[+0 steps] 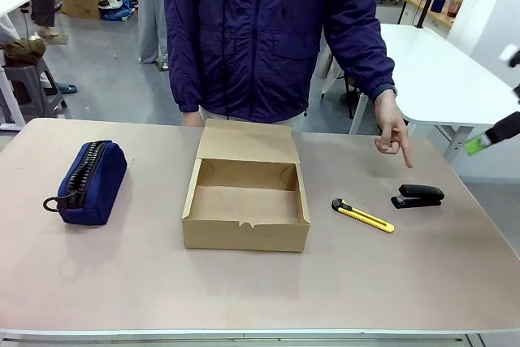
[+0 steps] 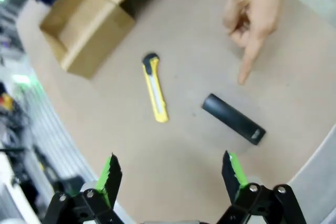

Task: Pack the item into the box.
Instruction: Pick up the item indicated by the person and place it inside the Mailer Box.

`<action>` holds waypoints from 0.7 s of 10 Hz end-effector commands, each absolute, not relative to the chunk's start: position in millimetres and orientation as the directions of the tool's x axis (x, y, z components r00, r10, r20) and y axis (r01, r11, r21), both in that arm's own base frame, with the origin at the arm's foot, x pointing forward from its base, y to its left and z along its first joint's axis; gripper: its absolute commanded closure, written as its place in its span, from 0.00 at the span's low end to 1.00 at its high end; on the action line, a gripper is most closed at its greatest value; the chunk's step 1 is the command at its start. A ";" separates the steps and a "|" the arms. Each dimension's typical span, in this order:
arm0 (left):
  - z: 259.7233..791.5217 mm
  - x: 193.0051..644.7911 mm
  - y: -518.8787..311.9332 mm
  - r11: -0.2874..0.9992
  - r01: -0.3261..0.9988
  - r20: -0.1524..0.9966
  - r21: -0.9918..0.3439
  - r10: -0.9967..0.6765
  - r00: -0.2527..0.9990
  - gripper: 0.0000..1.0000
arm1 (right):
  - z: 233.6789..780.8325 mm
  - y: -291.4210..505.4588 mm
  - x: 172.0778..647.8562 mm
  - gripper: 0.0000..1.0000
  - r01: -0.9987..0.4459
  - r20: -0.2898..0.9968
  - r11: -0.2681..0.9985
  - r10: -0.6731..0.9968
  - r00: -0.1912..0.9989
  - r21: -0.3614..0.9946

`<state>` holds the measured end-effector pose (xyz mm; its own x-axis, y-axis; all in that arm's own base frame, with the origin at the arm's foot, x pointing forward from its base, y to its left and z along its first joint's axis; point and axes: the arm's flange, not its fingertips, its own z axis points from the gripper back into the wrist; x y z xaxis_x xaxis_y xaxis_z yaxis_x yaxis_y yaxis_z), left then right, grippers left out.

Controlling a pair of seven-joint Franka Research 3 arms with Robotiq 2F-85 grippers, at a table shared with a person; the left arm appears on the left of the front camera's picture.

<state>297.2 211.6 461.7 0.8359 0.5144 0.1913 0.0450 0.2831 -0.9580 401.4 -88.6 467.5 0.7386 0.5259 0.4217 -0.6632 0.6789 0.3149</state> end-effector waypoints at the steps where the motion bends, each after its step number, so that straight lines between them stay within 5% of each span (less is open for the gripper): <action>1: 463.7 296.8 212.2 0.278 0.076 0.214 -0.958 0.512 0.832 0.00 | 451.2 -94.9 417.3 0.00 -0.778 0.412 0.607 0.676 0.611 0.159; 3: 463.7 296.8 212.2 0.278 0.076 0.214 -0.958 0.512 0.832 0.00 | 424.8 -84.1 432.4 0.00 -0.864 0.335 0.503 0.813 0.476 0.009; 7: 463.7 296.8 212.2 0.278 0.076 0.214 -0.958 0.512 0.832 0.00 | 377.4 -77.7 449.7 0.00 -0.892 0.257 0.444 0.875 0.411 -0.085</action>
<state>296.9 212.1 462.4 0.8356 0.5146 0.1924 0.0462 0.2830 -0.9580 449.4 -81.3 392.0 0.4409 0.8560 0.2701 -0.8799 0.4715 -0.0580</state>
